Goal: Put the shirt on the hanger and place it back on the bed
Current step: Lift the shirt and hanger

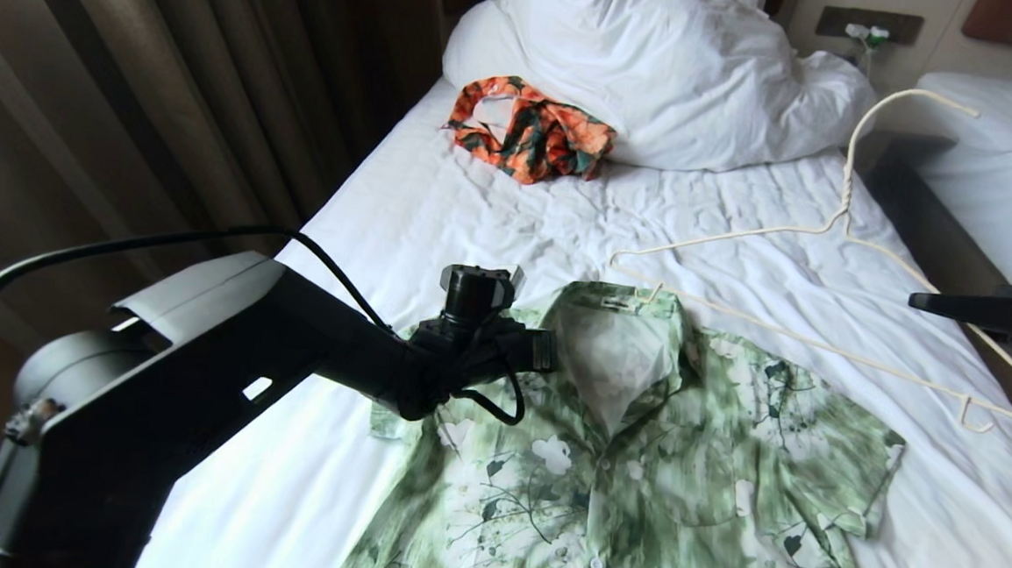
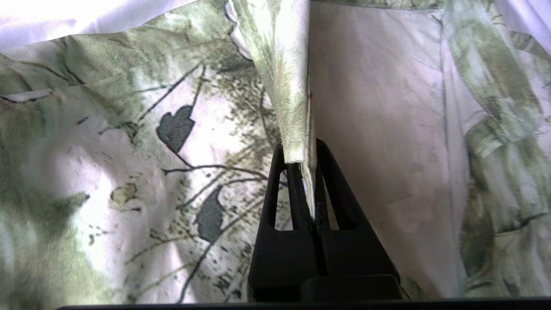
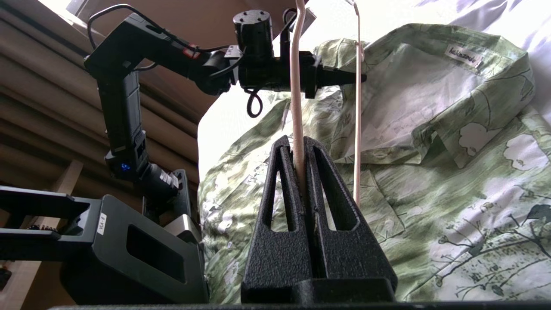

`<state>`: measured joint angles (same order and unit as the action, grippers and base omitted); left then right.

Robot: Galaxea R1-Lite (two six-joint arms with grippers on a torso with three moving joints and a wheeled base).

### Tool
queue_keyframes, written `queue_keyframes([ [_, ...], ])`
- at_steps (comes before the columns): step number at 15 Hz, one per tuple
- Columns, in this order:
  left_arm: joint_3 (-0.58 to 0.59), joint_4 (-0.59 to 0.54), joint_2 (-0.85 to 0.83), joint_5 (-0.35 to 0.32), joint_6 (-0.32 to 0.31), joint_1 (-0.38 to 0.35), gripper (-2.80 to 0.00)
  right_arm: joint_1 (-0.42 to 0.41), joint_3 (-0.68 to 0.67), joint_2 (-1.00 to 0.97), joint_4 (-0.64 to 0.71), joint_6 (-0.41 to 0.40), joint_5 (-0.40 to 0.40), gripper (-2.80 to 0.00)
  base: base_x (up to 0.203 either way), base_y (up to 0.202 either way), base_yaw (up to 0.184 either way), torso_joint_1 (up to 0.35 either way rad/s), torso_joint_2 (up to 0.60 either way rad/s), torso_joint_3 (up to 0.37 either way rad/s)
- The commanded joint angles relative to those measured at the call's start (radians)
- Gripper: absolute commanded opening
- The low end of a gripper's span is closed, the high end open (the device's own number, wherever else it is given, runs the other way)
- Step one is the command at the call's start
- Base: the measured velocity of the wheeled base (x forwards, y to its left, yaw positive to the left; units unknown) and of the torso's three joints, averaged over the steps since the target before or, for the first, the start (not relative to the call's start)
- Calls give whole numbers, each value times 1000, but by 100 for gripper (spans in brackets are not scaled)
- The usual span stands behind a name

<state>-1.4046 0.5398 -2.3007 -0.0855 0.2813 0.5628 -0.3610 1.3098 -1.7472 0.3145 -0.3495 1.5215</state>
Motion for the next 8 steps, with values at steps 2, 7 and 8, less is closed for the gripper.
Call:
queue_keyframes([
  [2, 43, -25, 103, 0, 12, 13, -280, 7, -5, 0, 6, 0, 9, -280, 0, 0, 0, 0, 0, 0],
  [7, 168, -122, 328, 2, 24, 28, -280, 70, -46, 16, 8, 2, 9, -280, 0, 0, 0, 0, 0, 0],
  [8, 183, -147, 367, 6, 24, 29, -280, 99, -58, 24, 6, 2, 9, -280, 0, 0, 0, 0, 0, 0],
])
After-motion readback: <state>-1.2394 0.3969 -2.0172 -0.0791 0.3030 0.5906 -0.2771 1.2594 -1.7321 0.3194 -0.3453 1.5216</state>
